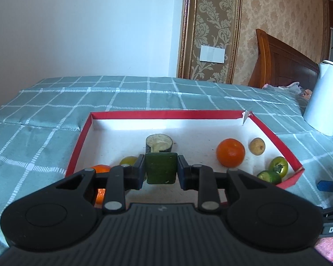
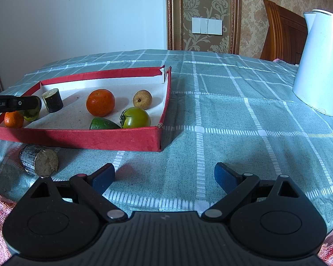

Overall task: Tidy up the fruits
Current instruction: 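Carry the cucumber chunk into the red box and open the left gripper, then withdraw the left gripper from the box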

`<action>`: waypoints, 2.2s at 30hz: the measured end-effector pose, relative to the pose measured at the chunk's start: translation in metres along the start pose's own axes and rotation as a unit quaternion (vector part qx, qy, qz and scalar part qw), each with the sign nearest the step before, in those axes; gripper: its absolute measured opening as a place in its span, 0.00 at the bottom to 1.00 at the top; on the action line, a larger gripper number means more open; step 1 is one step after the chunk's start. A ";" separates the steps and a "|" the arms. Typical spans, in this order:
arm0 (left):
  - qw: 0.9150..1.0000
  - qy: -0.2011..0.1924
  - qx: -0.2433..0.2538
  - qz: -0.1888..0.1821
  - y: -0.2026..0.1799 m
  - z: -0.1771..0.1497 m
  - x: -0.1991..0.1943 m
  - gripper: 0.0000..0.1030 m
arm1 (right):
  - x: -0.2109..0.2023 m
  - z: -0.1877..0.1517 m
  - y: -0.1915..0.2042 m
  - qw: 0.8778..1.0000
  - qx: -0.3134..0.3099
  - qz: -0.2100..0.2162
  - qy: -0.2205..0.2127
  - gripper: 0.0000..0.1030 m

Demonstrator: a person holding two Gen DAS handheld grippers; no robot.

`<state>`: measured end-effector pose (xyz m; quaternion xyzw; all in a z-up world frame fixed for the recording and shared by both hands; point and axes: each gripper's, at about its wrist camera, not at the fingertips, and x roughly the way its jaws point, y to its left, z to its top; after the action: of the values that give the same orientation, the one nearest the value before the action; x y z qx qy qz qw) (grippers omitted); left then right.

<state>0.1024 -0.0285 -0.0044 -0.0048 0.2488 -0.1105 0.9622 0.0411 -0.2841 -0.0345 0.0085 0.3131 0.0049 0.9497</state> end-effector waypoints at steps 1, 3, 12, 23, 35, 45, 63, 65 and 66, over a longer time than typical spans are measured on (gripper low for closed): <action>1.000 0.000 0.001 0.000 0.000 0.000 0.002 0.26 | 0.000 0.000 0.000 1.000 0.000 0.000 0.000 0.94; 1.000 0.000 0.003 -0.003 0.000 -0.001 0.005 0.26 | 0.000 0.000 0.000 1.000 0.000 0.000 0.000 0.94; 1.000 -0.005 0.012 -0.007 -0.005 -0.001 0.015 0.26 | 0.000 0.000 0.000 1.000 0.000 0.000 0.000 0.95; 1.000 0.006 0.030 0.001 -0.014 0.003 0.031 0.27 | 0.000 0.000 0.000 1.000 0.000 0.000 0.000 0.95; 0.999 0.030 0.037 -0.006 -0.019 0.001 0.038 0.27 | 0.000 0.000 0.000 1.000 0.000 0.000 0.000 0.95; 0.999 0.035 0.040 -0.001 -0.018 -0.001 0.028 0.40 | 0.000 0.001 0.000 1.000 0.000 0.000 0.001 0.95; 0.999 -0.025 0.017 0.043 0.012 -0.016 -0.057 0.86 | 0.000 0.001 0.000 1.000 0.001 0.000 0.001 0.95; 0.998 -0.025 0.018 0.051 0.015 -0.022 -0.064 0.86 | 0.000 0.001 0.000 1.000 0.001 0.000 0.001 0.95; 0.998 -0.022 0.018 0.051 0.016 -0.024 -0.065 0.86 | 0.000 0.001 0.000 1.000 0.001 0.000 0.001 0.95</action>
<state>0.0385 0.0025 0.0044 0.0227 0.2260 -0.0656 0.9717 0.0415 -0.2843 -0.0336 0.0091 0.3142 0.0049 0.9493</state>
